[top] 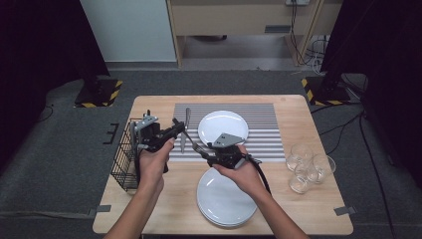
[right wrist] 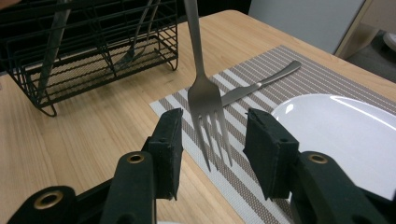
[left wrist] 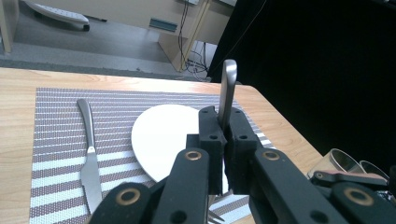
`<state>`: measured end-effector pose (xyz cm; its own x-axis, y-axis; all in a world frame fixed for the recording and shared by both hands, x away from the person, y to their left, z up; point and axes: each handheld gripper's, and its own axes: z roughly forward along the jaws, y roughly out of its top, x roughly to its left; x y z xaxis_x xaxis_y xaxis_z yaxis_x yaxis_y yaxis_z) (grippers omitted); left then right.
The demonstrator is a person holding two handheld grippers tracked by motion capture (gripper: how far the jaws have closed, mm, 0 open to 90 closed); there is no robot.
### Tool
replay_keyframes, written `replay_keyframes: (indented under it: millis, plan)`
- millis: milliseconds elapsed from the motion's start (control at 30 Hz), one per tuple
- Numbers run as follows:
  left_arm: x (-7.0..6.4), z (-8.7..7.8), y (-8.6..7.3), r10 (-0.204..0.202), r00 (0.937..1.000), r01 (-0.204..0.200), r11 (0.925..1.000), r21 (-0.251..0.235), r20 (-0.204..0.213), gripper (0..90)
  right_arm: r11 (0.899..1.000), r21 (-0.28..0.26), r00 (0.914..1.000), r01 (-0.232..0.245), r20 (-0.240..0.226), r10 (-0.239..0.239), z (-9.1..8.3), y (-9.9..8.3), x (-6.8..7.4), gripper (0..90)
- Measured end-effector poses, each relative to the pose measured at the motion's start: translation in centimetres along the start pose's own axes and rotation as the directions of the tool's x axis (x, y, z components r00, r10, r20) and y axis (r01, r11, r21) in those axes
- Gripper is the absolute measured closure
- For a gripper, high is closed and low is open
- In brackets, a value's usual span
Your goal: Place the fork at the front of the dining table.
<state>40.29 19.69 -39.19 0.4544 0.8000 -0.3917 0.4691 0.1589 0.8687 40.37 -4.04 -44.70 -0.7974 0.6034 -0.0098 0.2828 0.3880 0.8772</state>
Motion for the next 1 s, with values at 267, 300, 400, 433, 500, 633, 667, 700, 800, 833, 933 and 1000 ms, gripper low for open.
replay_keyframes:
  millis: [267, 300, 400, 433, 500, 633, 667, 700, 800, 833, 933, 1000]
  plan:
    - [0.0, -0.1, -0.6, 0.003, 1.0000, -0.003, 0.9999, 0.011, -0.003, 86.9, 1.000, -0.007, 0.9998, -0.011, -0.018, 0.011, 0.7, 0.2, 0.1, 60.1]
    - [0.0, -0.1, -0.6, 0.001, 1.0000, -0.001, 0.9999, 0.012, -0.002, 86.9, 1.000, -0.005, 0.9997, -0.011, -0.020, 0.011, 0.8, 0.2, 0.1, 60.5]
    - [0.1, -0.1, -0.7, -0.002, 1.0000, 0.002, 0.9999, 0.013, -0.002, 86.9, 1.000, -0.001, 0.9997, -0.012, -0.022, 0.012, 1.0, 0.3, 0.2, 61.9]
    - [0.1, -0.1, -0.8, -0.004, 1.0000, 0.004, 0.9999, 0.013, -0.001, 86.9, 1.000, -0.004, 0.9997, -0.009, -0.022, 0.009, 1.2, 0.3, 0.2, 63.1]
    - [0.1, -0.1, -0.8, -0.006, 1.0000, 0.006, 0.9999, 0.016, 0.000, 86.9, 1.000, -0.003, 0.9995, 0.004, -0.030, -0.004, 1.3, 0.3, 0.3, 64.5]
    - [0.1, 0.0, -1.0, -0.007, 1.0000, 0.007, 0.9997, 0.022, 0.003, 86.9, 1.000, -0.003, 0.9996, 0.003, -0.028, -0.003, 1.6, 0.4, 0.4, 63.8]
    - [0.0, 0.0, -1.0, -0.006, 1.0000, 0.006, 0.9997, 0.022, 0.004, 86.9, 1.000, -0.004, 0.9997, 0.004, -0.026, -0.004, 1.7, 0.4, 0.4, 63.7]
    - [0.0, 0.0, -1.0, -0.006, 1.0000, 0.006, 0.9998, 0.022, 0.003, 86.9, 1.000, -0.006, 0.9997, 0.003, -0.026, -0.003, 1.8, 0.4, 0.4, 63.7]
    - [0.0, -0.1, -0.9, -0.005, 1.0000, 0.005, 0.9997, 0.022, 0.001, 86.9, 1.000, -0.011, 0.9997, 0.004, -0.025, -0.004, 2.0, 0.6, 0.5, 63.9]
    - [0.0, -0.1, -0.9, -0.007, 1.0000, 0.007, 0.9998, 0.021, 0.000, 86.9, 1.000, -0.012, 0.9997, 0.003, -0.024, -0.003, 2.1, 0.6, 0.5, 64.2]
    - [0.0, -0.1, -1.0, -0.003, 1.0000, 0.003, 0.9997, 0.025, 0.000, 86.9, 1.000, -0.014, 0.9996, 0.006, -0.027, -0.006, 2.2, 0.8, 0.4, 65.9]
    - [0.0, -0.1, -1.0, -0.006, 1.0000, 0.006, 0.9996, 0.026, 0.001, 86.9, 1.000, -0.021, 0.9995, 0.005, -0.029, -0.006, 2.3, 0.9, 0.4, 67.4]
